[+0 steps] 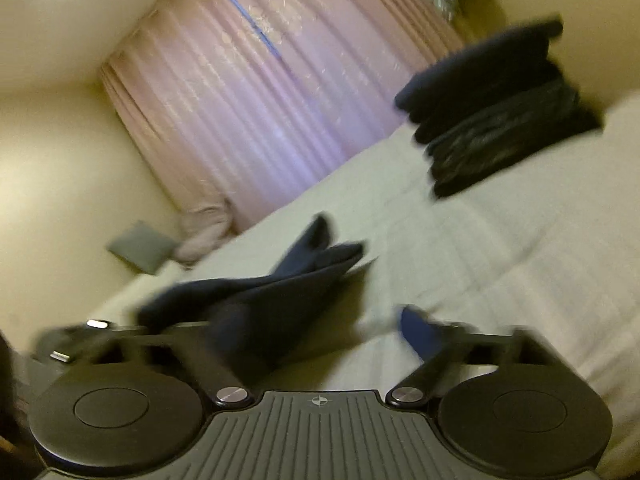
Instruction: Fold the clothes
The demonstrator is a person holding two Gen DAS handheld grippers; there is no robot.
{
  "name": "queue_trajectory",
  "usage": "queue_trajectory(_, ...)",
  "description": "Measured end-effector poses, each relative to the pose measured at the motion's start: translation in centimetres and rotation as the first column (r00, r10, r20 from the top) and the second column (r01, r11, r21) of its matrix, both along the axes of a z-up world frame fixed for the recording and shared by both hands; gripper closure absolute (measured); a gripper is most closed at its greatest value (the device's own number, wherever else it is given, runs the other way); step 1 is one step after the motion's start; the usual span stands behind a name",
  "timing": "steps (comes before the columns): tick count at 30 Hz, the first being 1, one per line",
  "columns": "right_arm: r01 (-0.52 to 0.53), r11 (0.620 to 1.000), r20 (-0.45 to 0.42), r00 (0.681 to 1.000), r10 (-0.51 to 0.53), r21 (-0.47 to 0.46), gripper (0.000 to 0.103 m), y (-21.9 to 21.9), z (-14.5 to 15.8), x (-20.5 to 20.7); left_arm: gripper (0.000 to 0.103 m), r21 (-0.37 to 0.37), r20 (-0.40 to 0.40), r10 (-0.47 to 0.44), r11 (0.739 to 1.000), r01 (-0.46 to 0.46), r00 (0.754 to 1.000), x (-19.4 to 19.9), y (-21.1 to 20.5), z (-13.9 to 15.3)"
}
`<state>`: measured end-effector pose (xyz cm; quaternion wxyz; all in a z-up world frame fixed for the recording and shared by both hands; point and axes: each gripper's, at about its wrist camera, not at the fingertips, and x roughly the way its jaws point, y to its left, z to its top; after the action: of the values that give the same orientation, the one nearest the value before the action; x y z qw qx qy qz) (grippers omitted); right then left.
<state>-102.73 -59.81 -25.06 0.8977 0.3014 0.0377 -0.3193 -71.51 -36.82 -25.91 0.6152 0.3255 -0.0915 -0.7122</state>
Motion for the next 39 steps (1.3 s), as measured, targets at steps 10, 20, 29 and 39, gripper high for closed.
queue_trajectory(10, -0.473, 0.736, -0.662, 0.748, 0.044, -0.485, 0.013, -2.5, -0.5, 14.1, 0.093, 0.045, -0.196, 0.114, 0.993, -0.108, 0.974, 11.1, 1.3, 3.9)
queue_trajectory(20, -0.858, 0.068, -0.836, 0.474, -0.277, -0.510, 0.013, 1.8, -5.6, 24.9, 0.093, 0.028, -0.111, 0.014, 1.000, -0.011, 0.994, 11.7, 3.2, 2.9)
queue_trajectory(29, -0.964, 0.038, -0.934, 0.244, -0.263, -0.262, 0.036, 0.7, -6.1, 27.0, 0.093, 0.056, -0.051, -0.040, 0.997, 0.043, 0.998, 10.7, 5.0, 0.5)
queue_trajectory(39, -0.927, 0.246, -0.942, 0.220, -0.252, -0.283, 0.086, 3.3, -4.9, 27.7, 0.093, -0.022, -0.115, 0.019, 1.000, -0.022, 0.993, 12.8, 7.1, 1.3)
